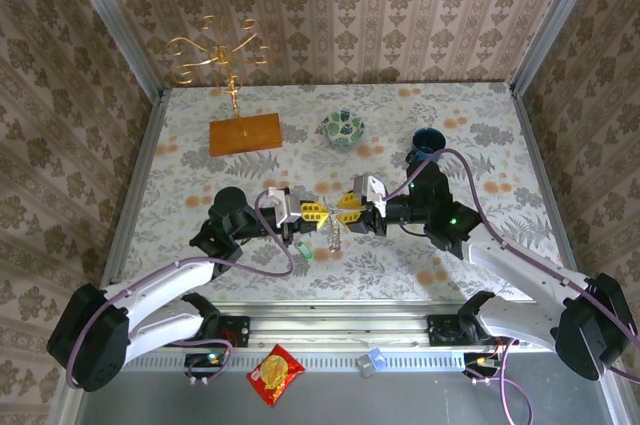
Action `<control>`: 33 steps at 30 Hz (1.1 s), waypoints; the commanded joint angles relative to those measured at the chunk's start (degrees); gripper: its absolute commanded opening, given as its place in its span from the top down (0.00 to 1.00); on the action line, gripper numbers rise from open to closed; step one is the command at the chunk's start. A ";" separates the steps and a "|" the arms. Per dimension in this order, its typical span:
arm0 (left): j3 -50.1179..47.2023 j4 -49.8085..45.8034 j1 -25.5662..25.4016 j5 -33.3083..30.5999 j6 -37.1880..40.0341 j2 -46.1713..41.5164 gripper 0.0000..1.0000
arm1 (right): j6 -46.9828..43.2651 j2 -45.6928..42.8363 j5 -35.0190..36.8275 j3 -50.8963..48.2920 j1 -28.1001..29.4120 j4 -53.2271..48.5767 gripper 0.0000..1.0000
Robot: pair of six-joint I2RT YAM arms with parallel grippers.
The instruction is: Put the keys on the keyring
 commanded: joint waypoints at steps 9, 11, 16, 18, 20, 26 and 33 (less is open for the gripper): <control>-0.78 7.51 -0.28 1.77 -3.33 1.62 1.00 | 2.48 2.53 -1.00 1.17 2.08 6.46 0.79; -0.87 7.64 -0.25 1.86 -3.40 1.63 1.00 | 2.66 2.85 -0.91 1.26 2.26 7.01 0.83; -1.23 6.96 -0.01 1.01 -3.36 1.18 0.98 | 1.93 2.91 -0.74 1.86 2.42 6.00 1.00; -1.56 4.15 0.25 -1.37 -2.13 -0.23 0.70 | -0.54 2.18 0.55 2.97 2.41 2.13 1.00; -0.88 -2.05 0.28 -3.43 1.48 -2.40 0.66 | -5.18 1.46 3.02 5.07 2.42 -5.05 1.00; 4.61 -22.67 0.16 -7.28 12.89 -6.50 0.69 | -17.96 2.77 10.09 13.90 3.17 -27.24 1.00; 8.59 -25.95 -0.49 -6.09 15.26 -4.05 0.71 | -24.60 5.98 16.87 21.83 5.71 -39.14 1.00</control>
